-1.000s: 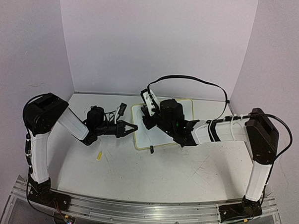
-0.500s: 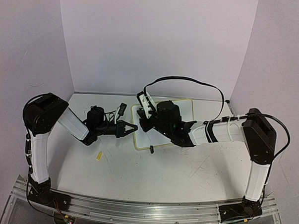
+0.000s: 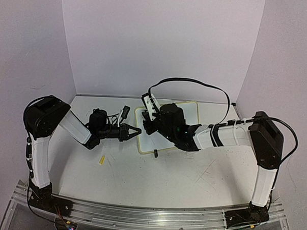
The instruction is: Write a sentence on the whiteboard
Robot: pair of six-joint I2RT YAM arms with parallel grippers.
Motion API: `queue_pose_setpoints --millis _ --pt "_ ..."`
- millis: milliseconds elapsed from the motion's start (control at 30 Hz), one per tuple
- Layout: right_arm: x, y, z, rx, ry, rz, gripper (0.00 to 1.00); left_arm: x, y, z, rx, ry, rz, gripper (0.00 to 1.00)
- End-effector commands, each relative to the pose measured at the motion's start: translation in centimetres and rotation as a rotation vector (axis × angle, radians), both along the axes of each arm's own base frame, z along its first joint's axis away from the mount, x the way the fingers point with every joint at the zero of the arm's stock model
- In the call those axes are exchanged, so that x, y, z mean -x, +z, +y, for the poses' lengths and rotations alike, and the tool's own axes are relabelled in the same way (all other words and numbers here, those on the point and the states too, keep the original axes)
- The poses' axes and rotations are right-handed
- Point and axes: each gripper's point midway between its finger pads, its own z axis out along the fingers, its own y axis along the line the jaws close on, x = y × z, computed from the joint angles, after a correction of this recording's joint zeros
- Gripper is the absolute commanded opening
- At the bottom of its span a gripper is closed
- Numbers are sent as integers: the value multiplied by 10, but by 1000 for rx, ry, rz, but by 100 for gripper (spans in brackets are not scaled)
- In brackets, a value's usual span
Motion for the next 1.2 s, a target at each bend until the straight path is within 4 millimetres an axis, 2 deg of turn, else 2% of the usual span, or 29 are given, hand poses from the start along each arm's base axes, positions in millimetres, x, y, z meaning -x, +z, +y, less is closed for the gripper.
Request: queue_pose_setpoints --millis 0,367,700,833,1033,1067,1167 --pt "-13 4 -22 -2 -113 -17 0 -3 -3 4 -36 19 -5 0" --pt "-7 -5 -32 3 -120 8 0 -4 -2 4 -36 20 -7 0" --pt "1 -20 -30 1 -87 55 0 -4 -2 3 -35 19 -5 0" --pt "1 -19 -31 -1 -91 55 0 -4 -3 3 -36 17 -3 0" --pt "-2 -9 -28 -7 -91 34 0 -5 -3 3 -36 17 -4 0" --pt "0 -3 -27 -19 -81 29 0 -4 -3 2 -36 16 -2 0" --pt "12 40 -27 -102 -25 -1 0 -4 -4 3 -38 18 -2 0"
